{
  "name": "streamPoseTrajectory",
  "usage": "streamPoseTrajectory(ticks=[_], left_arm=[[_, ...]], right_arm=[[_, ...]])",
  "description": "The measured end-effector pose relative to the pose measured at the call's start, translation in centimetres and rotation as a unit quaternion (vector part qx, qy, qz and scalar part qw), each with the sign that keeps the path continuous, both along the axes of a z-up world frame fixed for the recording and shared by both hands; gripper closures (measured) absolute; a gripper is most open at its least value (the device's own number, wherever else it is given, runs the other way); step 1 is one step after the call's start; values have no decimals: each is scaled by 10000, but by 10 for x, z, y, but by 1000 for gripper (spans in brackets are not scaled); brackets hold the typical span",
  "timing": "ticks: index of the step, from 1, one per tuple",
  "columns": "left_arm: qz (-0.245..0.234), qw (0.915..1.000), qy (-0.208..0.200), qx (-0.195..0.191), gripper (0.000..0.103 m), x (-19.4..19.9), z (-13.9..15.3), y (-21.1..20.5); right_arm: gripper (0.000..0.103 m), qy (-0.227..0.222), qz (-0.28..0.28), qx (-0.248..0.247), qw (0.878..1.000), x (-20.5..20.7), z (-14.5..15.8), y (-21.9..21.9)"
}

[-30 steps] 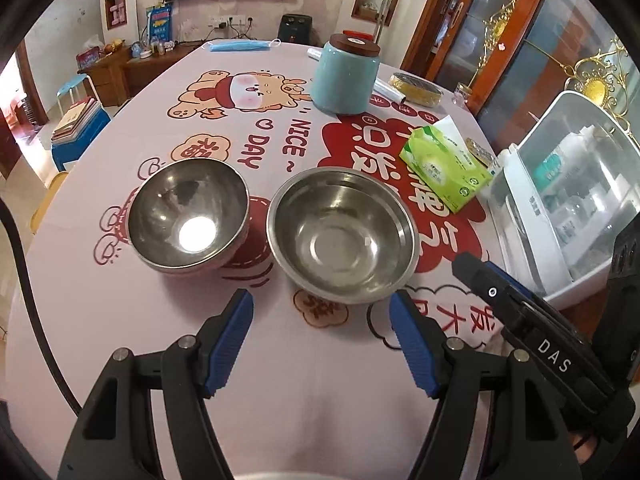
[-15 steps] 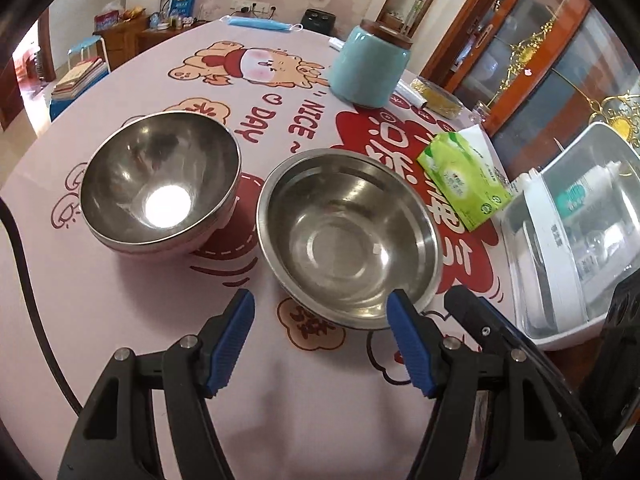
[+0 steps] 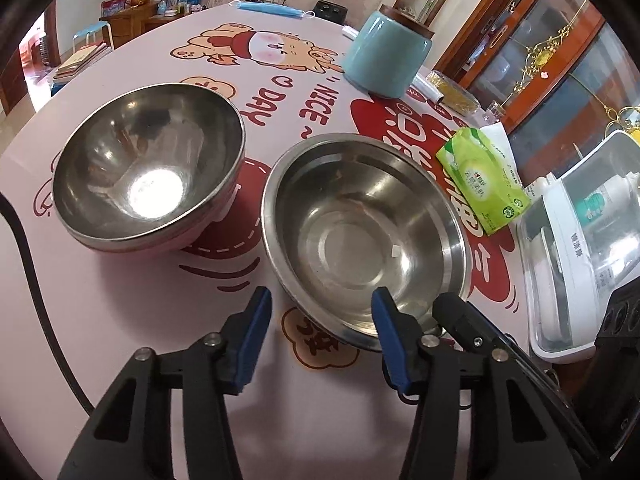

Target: Organize plates and bowls

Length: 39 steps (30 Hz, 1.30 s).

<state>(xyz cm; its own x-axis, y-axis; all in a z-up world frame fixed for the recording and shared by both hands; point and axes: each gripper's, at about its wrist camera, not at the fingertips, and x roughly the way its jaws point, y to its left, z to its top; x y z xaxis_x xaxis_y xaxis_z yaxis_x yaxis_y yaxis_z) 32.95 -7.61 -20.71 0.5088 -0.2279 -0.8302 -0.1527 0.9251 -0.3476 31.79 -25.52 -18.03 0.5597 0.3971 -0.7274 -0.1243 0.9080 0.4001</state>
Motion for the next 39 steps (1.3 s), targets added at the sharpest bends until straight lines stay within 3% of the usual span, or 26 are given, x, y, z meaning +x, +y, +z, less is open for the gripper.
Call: streamPoseTrajectory(ticks=[2,6,13,25,39], left_arm=[[-56,10000,2,21,64,2,-2,-1],[-154,9999,-46,37,70,6,-2,-5],[-109,9999,-106,38,75,5,-3,-2],[-146,9998,-83,-81,76,-3,1,-3],[-241,9991,-328,-125,76,-42,31,7]], right_arm=[[69,-21,49,-3,10000,0,0,2],[74,-60,141,3,9999,2,0,4],[79,-87,221,-14,9997,3,0,6],[79,-45,230,-128,9996,-3,6,5],[79,-240,416,-312,9984,-35,36,17]])
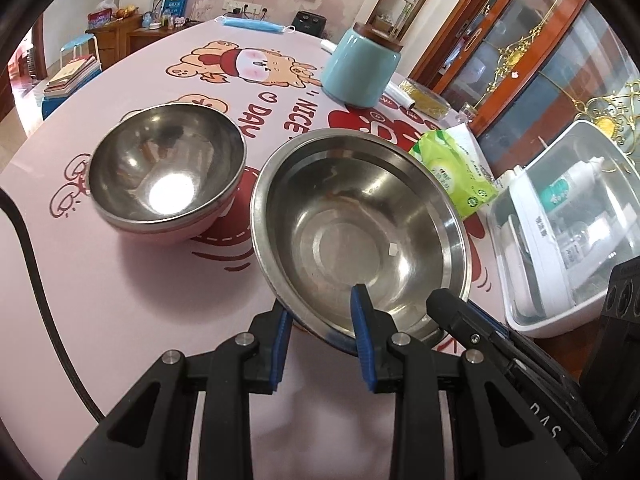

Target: Organize plates and bowls

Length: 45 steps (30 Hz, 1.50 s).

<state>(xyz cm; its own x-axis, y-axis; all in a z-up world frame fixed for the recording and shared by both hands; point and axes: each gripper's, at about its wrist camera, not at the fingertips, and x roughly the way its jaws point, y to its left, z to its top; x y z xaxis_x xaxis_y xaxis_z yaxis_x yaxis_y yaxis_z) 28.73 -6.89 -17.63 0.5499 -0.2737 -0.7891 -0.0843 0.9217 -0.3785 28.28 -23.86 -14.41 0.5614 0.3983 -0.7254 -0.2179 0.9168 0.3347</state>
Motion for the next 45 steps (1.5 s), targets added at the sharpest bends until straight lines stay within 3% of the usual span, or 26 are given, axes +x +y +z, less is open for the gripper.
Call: streamPoseTrajectory(ticks=[22,45], left_arm=[[408,9988,-234,-143,75,-100,31,66],[1063,9941,-118,-181,75,-220,37,174]], right_arm=[[79,-204,697,-174,9972,-76,34,66],[78,-47,1606,-313,9865,-164,40,184]])
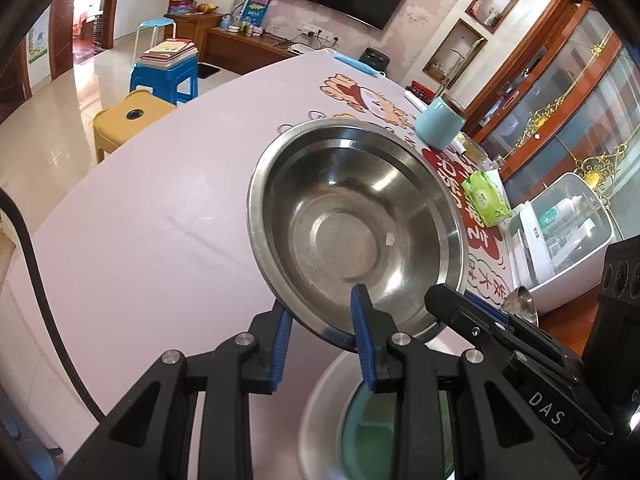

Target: Organize plates and bowls

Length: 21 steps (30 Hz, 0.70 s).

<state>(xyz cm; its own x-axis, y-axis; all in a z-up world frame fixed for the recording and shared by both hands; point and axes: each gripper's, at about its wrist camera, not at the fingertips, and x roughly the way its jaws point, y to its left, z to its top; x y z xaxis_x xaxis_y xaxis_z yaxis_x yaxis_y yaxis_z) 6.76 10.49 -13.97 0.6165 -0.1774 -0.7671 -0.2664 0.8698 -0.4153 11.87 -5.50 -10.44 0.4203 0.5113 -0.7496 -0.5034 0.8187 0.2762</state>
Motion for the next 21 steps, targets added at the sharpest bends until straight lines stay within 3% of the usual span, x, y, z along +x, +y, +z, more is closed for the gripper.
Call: streamPoseTrajectory(ticks=[21], left_arm=[[-338,9960,828,-66,75,-47,-36,50]], right_arm=[[78,888,-38,-410,9952,-40,-45,52]])
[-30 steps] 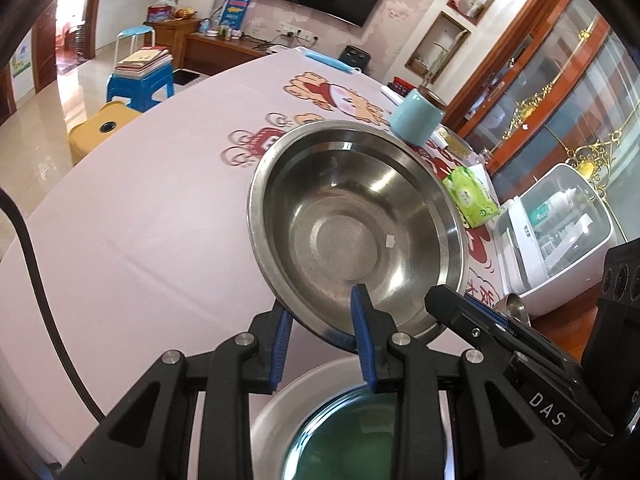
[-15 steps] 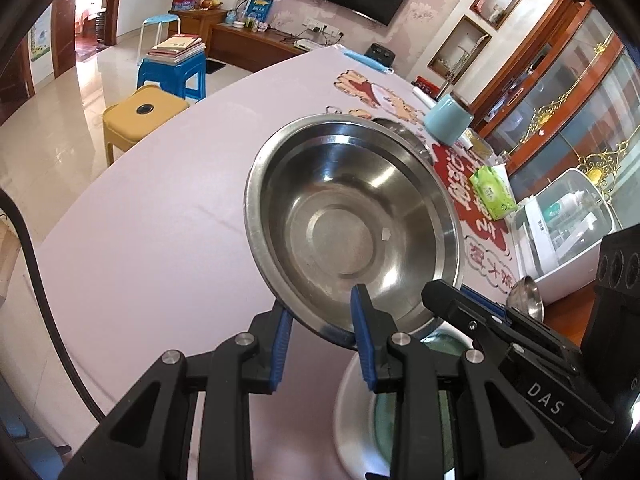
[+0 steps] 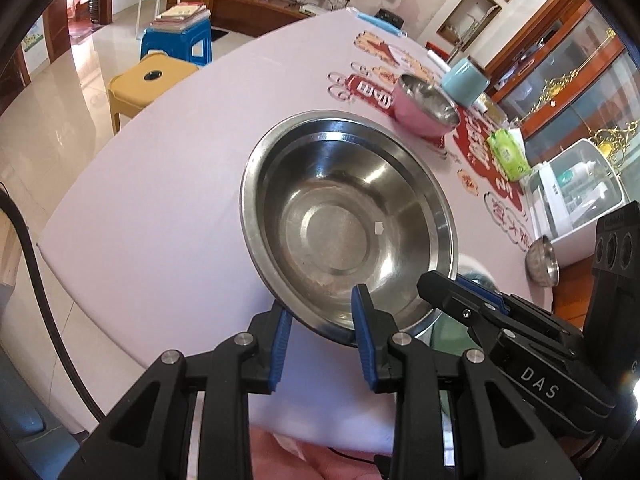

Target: Organize plates and bowls

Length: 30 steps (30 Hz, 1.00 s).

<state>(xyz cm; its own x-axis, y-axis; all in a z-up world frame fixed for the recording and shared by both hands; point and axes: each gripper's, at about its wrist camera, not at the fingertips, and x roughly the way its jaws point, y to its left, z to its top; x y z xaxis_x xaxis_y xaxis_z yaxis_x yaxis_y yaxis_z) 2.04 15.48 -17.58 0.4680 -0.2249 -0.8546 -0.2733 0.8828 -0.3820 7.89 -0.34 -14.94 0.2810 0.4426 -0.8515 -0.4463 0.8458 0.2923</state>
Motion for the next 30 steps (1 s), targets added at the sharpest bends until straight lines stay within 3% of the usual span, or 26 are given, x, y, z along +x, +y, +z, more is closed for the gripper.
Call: streamPoseTrajectory(ticks=[15,24,28,30], left_arm=[[-245,9979,578,-147,74,-11,-30,6],[-301,9970,712,-3,74,-17,-36,11],[-221,9969,745,107,72,-18,-36,17],[-160,9973,710,128,72,-18,-35,22]], right_arm=[[76,452,-149,-192,9987,-22,-23,0],[75,513,-142,-244,9983,-27,-27,6],[61,454,-241,-260,9983,-25,-25,3],[59,409,-311,-244,9984,-25,-23,2]])
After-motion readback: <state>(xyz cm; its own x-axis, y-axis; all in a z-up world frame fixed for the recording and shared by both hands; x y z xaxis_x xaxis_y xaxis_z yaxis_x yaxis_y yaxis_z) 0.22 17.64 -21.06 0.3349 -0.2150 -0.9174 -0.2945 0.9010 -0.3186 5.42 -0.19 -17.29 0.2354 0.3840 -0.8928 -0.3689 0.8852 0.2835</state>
